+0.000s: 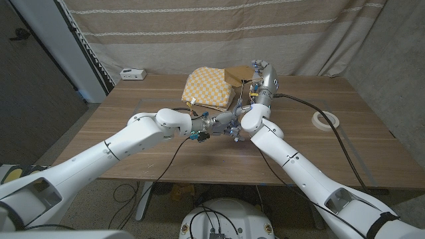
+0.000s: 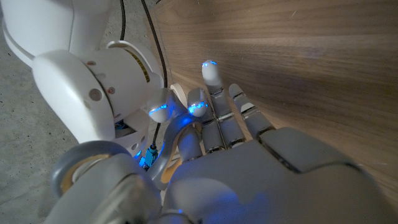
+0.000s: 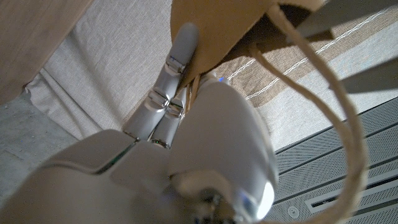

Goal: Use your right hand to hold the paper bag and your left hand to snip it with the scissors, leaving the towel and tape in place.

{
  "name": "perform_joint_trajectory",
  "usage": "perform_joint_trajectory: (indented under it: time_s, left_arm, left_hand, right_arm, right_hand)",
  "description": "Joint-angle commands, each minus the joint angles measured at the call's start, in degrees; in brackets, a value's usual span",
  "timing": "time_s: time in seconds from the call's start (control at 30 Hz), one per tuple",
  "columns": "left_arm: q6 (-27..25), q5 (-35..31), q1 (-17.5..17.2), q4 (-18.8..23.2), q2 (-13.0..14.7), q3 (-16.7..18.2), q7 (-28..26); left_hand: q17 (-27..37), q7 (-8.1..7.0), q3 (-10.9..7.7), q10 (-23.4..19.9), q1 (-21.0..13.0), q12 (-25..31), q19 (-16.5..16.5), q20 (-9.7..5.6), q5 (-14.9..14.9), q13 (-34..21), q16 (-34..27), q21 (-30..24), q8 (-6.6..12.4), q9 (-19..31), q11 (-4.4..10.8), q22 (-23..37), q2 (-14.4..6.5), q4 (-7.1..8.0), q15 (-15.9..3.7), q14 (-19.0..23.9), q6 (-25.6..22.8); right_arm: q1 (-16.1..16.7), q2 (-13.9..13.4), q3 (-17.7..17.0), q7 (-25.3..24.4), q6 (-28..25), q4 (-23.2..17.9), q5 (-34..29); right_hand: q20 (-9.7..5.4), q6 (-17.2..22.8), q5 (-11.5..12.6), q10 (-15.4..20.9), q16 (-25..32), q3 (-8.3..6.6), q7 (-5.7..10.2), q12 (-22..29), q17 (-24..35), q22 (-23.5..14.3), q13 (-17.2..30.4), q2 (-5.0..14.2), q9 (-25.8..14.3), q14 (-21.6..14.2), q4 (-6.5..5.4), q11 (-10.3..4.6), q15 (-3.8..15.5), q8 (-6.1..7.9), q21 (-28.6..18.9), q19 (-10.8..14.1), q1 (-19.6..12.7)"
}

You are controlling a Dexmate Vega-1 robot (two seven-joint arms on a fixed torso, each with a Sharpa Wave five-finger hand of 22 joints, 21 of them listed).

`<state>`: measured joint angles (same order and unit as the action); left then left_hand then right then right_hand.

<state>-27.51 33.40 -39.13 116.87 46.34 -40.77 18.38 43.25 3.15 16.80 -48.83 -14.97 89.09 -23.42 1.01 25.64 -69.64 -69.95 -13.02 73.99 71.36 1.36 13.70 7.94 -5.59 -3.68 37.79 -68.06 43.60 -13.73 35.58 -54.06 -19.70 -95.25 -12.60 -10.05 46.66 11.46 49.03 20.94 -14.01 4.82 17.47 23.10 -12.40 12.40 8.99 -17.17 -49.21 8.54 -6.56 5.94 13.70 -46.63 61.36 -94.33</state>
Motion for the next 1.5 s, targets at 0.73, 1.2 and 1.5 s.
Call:
perform_joint_trajectory:
  time_s: [0.73, 1.2, 1.5]
  left_arm:
    - [1.23, -0.10, -0.82, -0.47, -0.40, 0.33, -0.85]
    - [1.59, 1.39, -3.54, 0.06, 0.37, 3.27, -5.36]
    - [1.99, 1.35, -3.48, -0.63, -0.29, 3.28, -6.07]
  left_hand:
    - [-0.04, 6.35, 2.68, -0.70, -0.60, 0.23, -0.29, 0.07, 0.31, -0.53, -0.40, -0.51, 16.65, 0.01, 0.42, 0.27, 0.16, 3.24, -3.43, 0.26, -6.57]
    - [0.03, 6.34, 2.66, -0.68, -0.61, 0.24, -0.26, 0.12, 0.35, -0.51, -0.53, -0.50, 16.64, 0.00, 0.32, 0.27, 0.11, 3.36, -3.37, 0.13, -6.49]
    - [0.08, 6.35, 2.67, -0.68, -0.63, 0.22, -0.30, 0.14, 0.36, -0.44, -0.65, -0.52, 16.64, 0.00, 0.27, 0.26, 0.12, 3.42, -3.29, 0.15, -6.47]
  right_arm:
    - [0.99, -0.27, 0.50, 0.26, 0.60, -1.84, -1.66]
    - [1.29, 0.02, -1.13, -0.71, 1.28, -1.37, -0.46]
    - [1.51, -0.81, -0.17, 0.18, 1.10, -2.17, -1.42]
  right_hand:
    - [-3.36, -0.01, 0.30, 0.53, -0.02, -0.25, 0.02, -0.28, -0.05, -0.11, 0.13, 0.40, -0.31, -0.50, 0.08, 0.06, 6.80, -0.31, -0.94, -1.56, 0.14]
    - [-3.39, -0.01, 0.29, 0.53, -0.13, -0.23, -0.08, -0.52, -0.23, -0.07, 0.16, 0.40, -0.36, -0.37, 0.09, 0.10, 6.67, -0.52, -1.35, -1.93, 0.19]
    - [-3.42, -0.10, 0.29, 0.28, -0.12, -0.21, -0.19, -0.74, -0.28, -0.01, 0.17, 0.39, -0.35, -0.34, 0.10, 0.39, 6.67, -0.67, -1.49, -2.16, 0.21]
